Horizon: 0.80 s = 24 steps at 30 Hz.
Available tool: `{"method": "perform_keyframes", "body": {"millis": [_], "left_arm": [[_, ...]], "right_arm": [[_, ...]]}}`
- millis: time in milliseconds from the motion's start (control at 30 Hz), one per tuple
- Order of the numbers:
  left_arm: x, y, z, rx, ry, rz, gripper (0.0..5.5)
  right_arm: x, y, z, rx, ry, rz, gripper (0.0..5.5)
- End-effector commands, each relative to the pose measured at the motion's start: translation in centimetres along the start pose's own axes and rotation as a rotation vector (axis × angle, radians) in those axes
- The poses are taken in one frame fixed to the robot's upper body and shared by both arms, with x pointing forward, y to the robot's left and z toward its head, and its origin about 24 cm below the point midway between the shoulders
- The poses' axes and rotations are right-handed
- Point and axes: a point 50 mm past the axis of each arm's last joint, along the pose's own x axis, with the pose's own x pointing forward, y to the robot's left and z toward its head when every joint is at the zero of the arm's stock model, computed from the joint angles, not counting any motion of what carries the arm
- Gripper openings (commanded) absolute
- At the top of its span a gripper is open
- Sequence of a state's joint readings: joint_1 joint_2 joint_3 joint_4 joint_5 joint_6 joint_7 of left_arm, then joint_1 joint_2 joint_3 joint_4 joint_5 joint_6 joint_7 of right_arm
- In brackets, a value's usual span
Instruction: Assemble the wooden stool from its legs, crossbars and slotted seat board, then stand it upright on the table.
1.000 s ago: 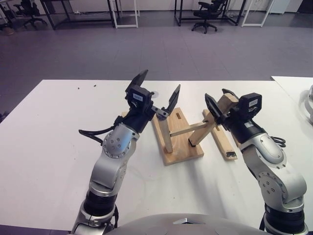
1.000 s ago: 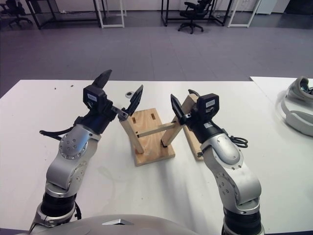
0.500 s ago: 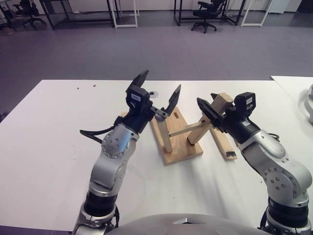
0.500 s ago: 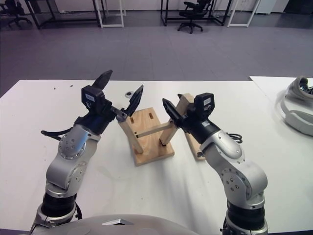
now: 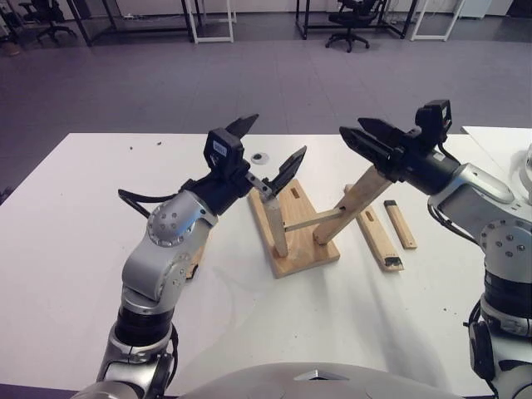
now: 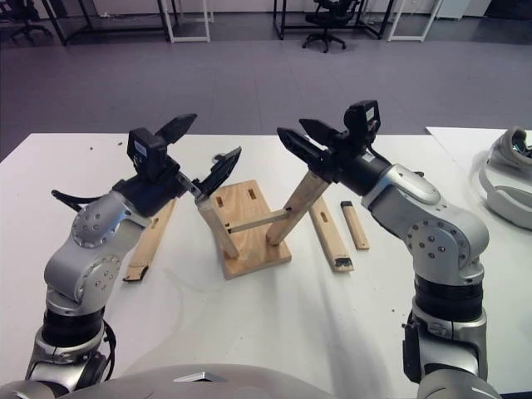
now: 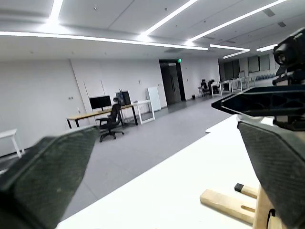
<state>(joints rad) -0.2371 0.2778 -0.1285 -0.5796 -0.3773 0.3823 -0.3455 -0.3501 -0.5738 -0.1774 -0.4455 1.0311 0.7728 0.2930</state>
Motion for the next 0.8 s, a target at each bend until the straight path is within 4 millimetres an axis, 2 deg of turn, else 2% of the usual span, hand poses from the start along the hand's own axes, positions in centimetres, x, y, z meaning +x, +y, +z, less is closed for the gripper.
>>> {"method": "perform_keyframes", "body": {"millis": [33, 133, 167, 200, 233, 267, 300, 333, 400, 433, 500, 567, 633, 700, 767, 800], "left_arm": [[-0.4, 0.6, -2.3, -0.007, 0.131, 0.038, 5.33], [0.2, 2.8, 1.3, 0.014, -0.014, 0.085, 5.33], [0.1, 3.9, 2.5, 0.013, -0.059, 0.112, 5.33], [-0.3, 5.2, 3.5, 0.005, -0.098, 0.144, 5.33], [-1.0, 6.6, 3.8, 0.020, -0.095, 0.183, 5.33], [-1.6, 7.7, 3.8, 0.037, -0.077, 0.212, 5.33], [-2.5, 8.7, 3.3, 0.050, -0.034, 0.240, 5.33], [-3.6, 9.6, 1.9, 0.081, 0.064, 0.254, 5.33], [-5.6, 10.6, -1.0, 0.127, 0.250, 0.259, 5.33], [-6.9, 10.8, -2.6, 0.143, 0.351, 0.241, 5.33], [-9.7, 10.4, -4.7, 0.164, 0.546, 0.139, 5.33], [-14.0, 8.1, -6.2, 0.112, 0.791, -0.090, 5.33], [-16.4, 6.4, -6.6, 0.062, 0.919, -0.242, 5.33], [-16.5, 5.0, -6.4, 0.045, 0.916, -0.337, 5.33], [-15.9, 4.1, -6.3, 0.074, 0.903, -0.406, 5.33], [-15.5, 3.8, -6.3, 0.104, 0.894, -0.428, 5.33]], "right_arm": [[0.6, 1.2, -2.2, 0.164, 0.039, 0.064, 3.10], [0.8, 0.6, 2.8, 0.210, -0.165, 0.102, 3.10], [0.5, -0.1, 4.1, 0.231, -0.220, 0.096, 3.10], [0.3, -1.3, 5.0, 0.246, -0.256, 0.065, 3.10], [0.2, -2.7, 5.1, 0.249, -0.253, 0.023, 3.10], [0.2, -4.0, 4.4, 0.228, -0.205, -0.029, 3.10], [0.8, -5.1, 2.1, 0.137, -0.066, -0.087, 3.10], [1.2, -5.3, -1.2, 0.098, 0.086, -0.074, 3.10], [1.4, -4.6, -6.8, 0.067, 0.293, 0.026, 3.10], [1.2, -3.3, -8.8, 0.084, 0.346, 0.131, 3.10], [0.3, -0.7, -10.1, 0.132, 0.378, 0.327, 3.10], [-1.5, 2.2, -9.9, 0.186, 0.398, 0.523, 3.10], [-2.9, 3.9, -10.3, 0.193, 0.443, 0.615, 3.10], [-3.2, 3.9, -10.7, 0.158, 0.483, 0.603, 3.10], [-1.7, 1.5, -10.9, 0.043, 0.479, 0.447, 3.10], [-0.5, -0.6, -11.2, -0.040, 0.482, 0.320, 3.10]]}}
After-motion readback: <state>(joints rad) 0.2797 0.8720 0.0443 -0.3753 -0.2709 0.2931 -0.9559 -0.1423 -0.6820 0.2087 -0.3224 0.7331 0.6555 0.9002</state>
